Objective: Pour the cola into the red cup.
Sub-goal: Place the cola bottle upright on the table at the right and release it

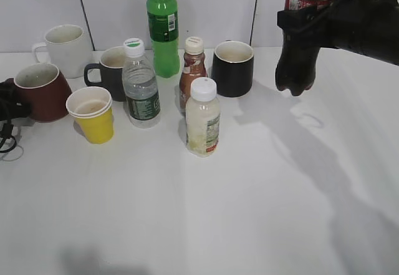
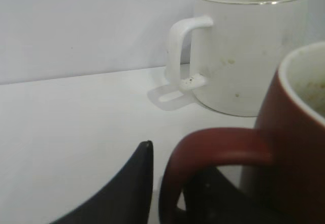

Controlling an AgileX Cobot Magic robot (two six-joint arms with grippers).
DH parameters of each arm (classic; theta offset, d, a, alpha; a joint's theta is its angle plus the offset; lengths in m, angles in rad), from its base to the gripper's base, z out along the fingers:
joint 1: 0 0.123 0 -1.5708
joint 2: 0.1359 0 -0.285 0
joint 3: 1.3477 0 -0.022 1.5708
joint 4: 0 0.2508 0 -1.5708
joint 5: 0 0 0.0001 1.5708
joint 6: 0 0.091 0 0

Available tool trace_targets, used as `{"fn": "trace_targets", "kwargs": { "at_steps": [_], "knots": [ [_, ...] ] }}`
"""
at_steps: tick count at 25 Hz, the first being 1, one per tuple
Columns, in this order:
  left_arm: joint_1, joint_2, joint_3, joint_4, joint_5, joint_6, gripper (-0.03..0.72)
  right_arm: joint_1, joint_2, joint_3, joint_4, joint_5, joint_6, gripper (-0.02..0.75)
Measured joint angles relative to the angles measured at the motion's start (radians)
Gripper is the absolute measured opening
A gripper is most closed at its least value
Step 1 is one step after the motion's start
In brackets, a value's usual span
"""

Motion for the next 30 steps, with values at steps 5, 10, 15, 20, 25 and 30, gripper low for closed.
{"fn": "trace_targets", "kwargs": {
  "at_steps": [5, 10, 15, 20, 25, 30],
  "knots": [
    [-0.001, -0.005, 0.005, 0.0, 0.0, -0.002, 0.218, 0.0, 0.0, 0.0, 0.0, 0.0, 0.0, 0.459],
    [0.003, -0.047, 0.058, -0.002, -0.001, -0.003, 0.237, 0.0, 0.0, 0.0, 0.0, -0.001, 0.0, 0.459],
    [0.01, -0.082, 0.11, -0.003, 0.0, -0.003, 0.251, 0.0, 0.008, 0.0, 0.0, -0.001, 0.0, 0.459],
    [0.01, -0.138, 0.185, -0.003, 0.0, -0.003, 0.29, 0.0, 0.021, 0.0, 0.006, -0.004, -0.011, 0.459],
    [0.01, -0.254, 0.315, -0.003, 0.0, -0.003, 0.289, -0.012, 0.095, 0.0, 0.155, -0.122, -0.096, 0.459],
    [0.01, -0.406, 0.424, 0.034, -0.001, -0.003, 0.29, -0.05, 0.245, 0.0, 0.247, -0.243, -0.129, 0.459]
  ]
}}
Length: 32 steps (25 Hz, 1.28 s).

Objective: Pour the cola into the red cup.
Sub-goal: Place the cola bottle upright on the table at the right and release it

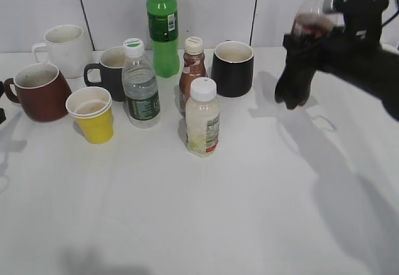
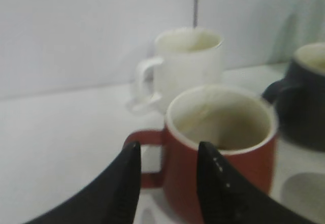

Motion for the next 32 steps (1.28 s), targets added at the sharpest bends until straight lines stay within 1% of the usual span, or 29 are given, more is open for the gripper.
{"fn": "trace_targets", "kwargs": {
  "at_steps": [2, 6, 13, 14, 17, 18, 19, 21, 24, 26, 27, 29, 32],
  "knots": [
    [0.0, -0.047, 0.025, 0.011, 0.0, 0.0, 0.289, -0.002, 0.051, 0.0, 0.005, -0.029, -0.005, 0.459],
    [0.0, -0.112, 0.067, 0.017, -0.002, 0.0, 0.288, -0.002, 0.122, 0.0, -0.033, -0.076, -0.026, 0.459],
    [0.0, -0.161, 0.105, 0.021, -0.002, 0.0, 0.283, -0.002, 0.134, 0.043, -0.069, -0.17, -0.115, 0.467],
    [0.0, -0.166, 0.105, 0.023, -0.001, 0.0, 0.28, -0.002, 0.134, 0.05, -0.07, -0.183, -0.123, 0.49],
    [0.0, -0.193, 0.105, 0.044, 0.0, 0.0, 0.26, -0.002, 0.134, 0.06, -0.071, -0.217, -0.135, 0.61],
    [0.0, -0.208, 0.105, 0.052, 0.0, 0.0, 0.251, -0.002, 0.13, 0.06, -0.07, -0.226, -0.136, 0.638],
    [0.0, -0.227, 0.105, 0.057, 0.0, -0.005, 0.245, -0.002, 0.122, 0.06, -0.068, -0.227, -0.137, 0.659],
    [0.0, -0.275, 0.105, 0.06, 0.027, -0.033, 0.241, -0.002, 0.093, 0.06, -0.063, -0.203, -0.138, 0.678],
    [0.0, -0.38, 0.105, 0.061, 0.144, -0.131, 0.24, -0.002, 0.006, 0.06, -0.054, -0.118, -0.131, 0.683],
    [0.0, -0.483, 0.088, 0.063, 0.292, -0.219, 0.24, -0.002, -0.098, 0.056, -0.056, -0.003, -0.084, 0.683],
    [0.0, -0.533, 0.073, 0.066, 0.392, -0.264, 0.24, -0.002, -0.152, 0.049, -0.07, 0.082, -0.041, 0.683],
    [-0.009, -0.666, 0.026, 0.067, 0.607, -0.336, 0.244, -0.002, -0.293, 0.031, -0.149, 0.246, 0.067, 0.683],
    [-0.067, -0.849, -0.055, 0.056, 0.985, -0.376, 0.261, 0.011, -0.495, 0.023, -0.365, 0.478, 0.289, 0.669]
  ]
}}
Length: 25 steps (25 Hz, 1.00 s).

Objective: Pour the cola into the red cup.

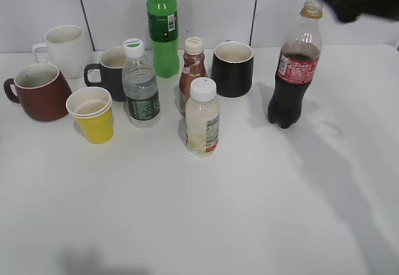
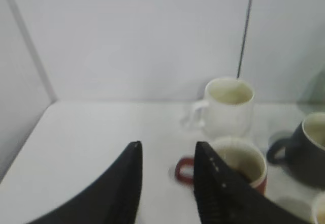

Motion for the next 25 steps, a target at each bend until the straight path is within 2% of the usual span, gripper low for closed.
{"fn": "trace_targets", "kwargs": {
  "at_steps": [3, 6, 7, 9, 12, 15, 19, 25],
  "knots": [
    [-0.109, -0.151, -0.076, -0.043, 0.351, -0.009, 0.301, 0.056, -0.163, -0.001, -0.14, 0.192, 0.168, 0.653],
    [-0.237, -0.3, -0.118, -0.093, 0.606, -0.011, 0.353, 0.177, -0.304, -0.001, -0.141, 0.419, 0.183, 0.645],
    [-0.271, -0.343, -0.128, -0.109, 0.674, -0.011, 0.361, 0.227, -0.349, -0.001, -0.111, 0.508, 0.15, 0.642],
    [-0.345, -0.415, -0.14, -0.135, 0.788, -0.011, 0.369, 0.312, -0.425, -0.001, 0.042, 0.673, -0.003, 0.636],
    [-0.418, -0.53, -0.143, -0.188, 0.958, -0.011, 0.371, 0.375, -0.534, 0.0, 0.284, 0.921, -0.185, 0.629],
    [-0.446, -0.631, -0.145, -0.229, 1.131, -0.003, 0.371, 0.384, -0.663, 0.022, 0.37, 1.123, -0.238, 0.617],
    [-0.447, -0.748, -0.145, -0.269, 1.304, 0.098, 0.366, 0.384, -0.842, 0.098, 0.375, 1.338, -0.261, 0.602],
    [-0.447, -0.882, -0.048, -0.337, 1.342, 0.215, 0.365, 0.385, -1.106, 0.257, 0.45, 1.415, -0.328, 0.596]
  ]
}}
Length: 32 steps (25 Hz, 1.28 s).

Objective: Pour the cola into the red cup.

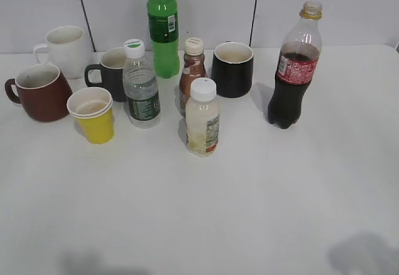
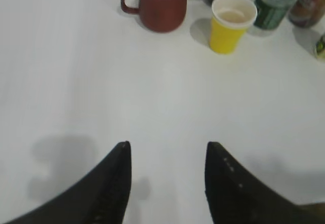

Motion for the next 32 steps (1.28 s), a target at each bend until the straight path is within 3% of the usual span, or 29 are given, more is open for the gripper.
{"fn": "trace_targets", "kwargs": {
  "at_steps": [6, 13, 17, 20, 22, 32],
  "knots": [
    [-0.001, -0.027, 0.04, -0.084, -0.06, 0.12, 0.363, 0.0, -0.074, 0.037, 0.004, -0.059, -0.002, 0.596],
    [0.005, -0.028, 0.04, -0.095, -0.063, 0.136, 0.363, -0.011, -0.074, 0.037, 0.007, -0.07, -0.002, 0.595],
    [0.096, -0.06, 0.04, -0.097, -0.065, 0.136, 0.363, -0.11, -0.078, 0.037, 0.009, -0.071, -0.002, 0.594],
    [0.171, -0.137, 0.04, -0.097, -0.065, 0.137, 0.363, -0.232, -0.129, 0.037, 0.009, -0.071, -0.002, 0.594],
    [0.184, -0.189, 0.04, -0.103, -0.064, 0.137, 0.363, -0.293, -0.202, 0.037, 0.009, -0.073, -0.002, 0.594],
    [0.181, -0.198, 0.04, -0.114, -0.066, 0.138, 0.363, -0.317, -0.283, 0.036, 0.021, -0.076, -0.002, 0.593]
  ]
}}
